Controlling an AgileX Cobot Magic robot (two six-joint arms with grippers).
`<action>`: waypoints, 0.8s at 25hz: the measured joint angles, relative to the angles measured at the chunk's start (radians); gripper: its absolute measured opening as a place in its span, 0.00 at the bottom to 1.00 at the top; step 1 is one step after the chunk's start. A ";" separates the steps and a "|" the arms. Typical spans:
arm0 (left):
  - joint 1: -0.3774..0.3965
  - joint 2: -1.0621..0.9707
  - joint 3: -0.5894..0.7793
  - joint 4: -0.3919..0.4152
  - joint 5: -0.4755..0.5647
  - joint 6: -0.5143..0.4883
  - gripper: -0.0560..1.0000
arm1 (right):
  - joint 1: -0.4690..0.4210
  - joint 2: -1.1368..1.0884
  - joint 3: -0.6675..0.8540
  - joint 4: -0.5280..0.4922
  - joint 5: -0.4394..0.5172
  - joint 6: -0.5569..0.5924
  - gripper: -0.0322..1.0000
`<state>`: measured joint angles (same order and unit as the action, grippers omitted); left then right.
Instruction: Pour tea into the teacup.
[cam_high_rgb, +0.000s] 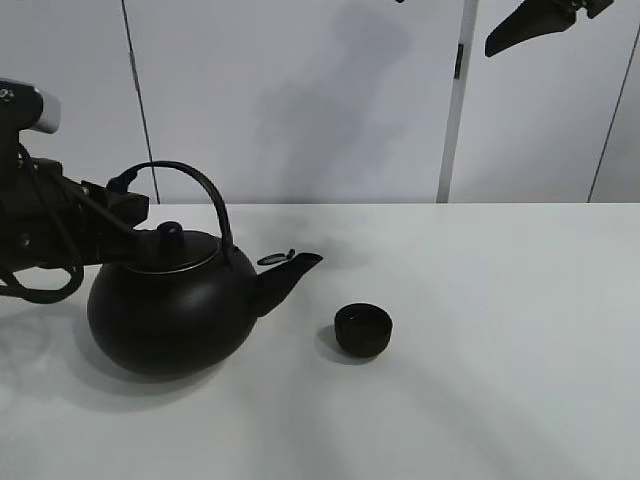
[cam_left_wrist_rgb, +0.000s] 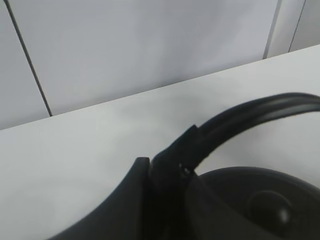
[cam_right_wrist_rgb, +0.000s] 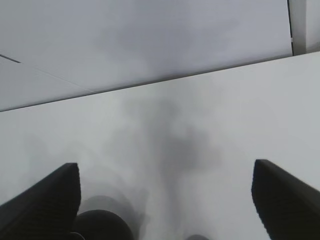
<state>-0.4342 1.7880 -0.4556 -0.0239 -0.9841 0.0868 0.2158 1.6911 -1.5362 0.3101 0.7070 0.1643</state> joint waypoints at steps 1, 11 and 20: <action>0.000 0.000 0.000 0.005 0.003 -0.001 0.15 | 0.000 0.000 0.000 0.000 0.000 0.000 0.65; 0.000 -0.005 0.000 0.032 0.007 -0.006 0.15 | 0.000 0.000 0.000 0.000 0.000 0.000 0.65; 0.000 0.013 0.000 0.032 -0.016 -0.042 0.15 | 0.000 0.000 0.000 0.000 0.000 0.000 0.65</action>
<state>-0.4342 1.8014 -0.4552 0.0081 -0.9997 0.0451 0.2158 1.6911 -1.5362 0.3101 0.7070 0.1643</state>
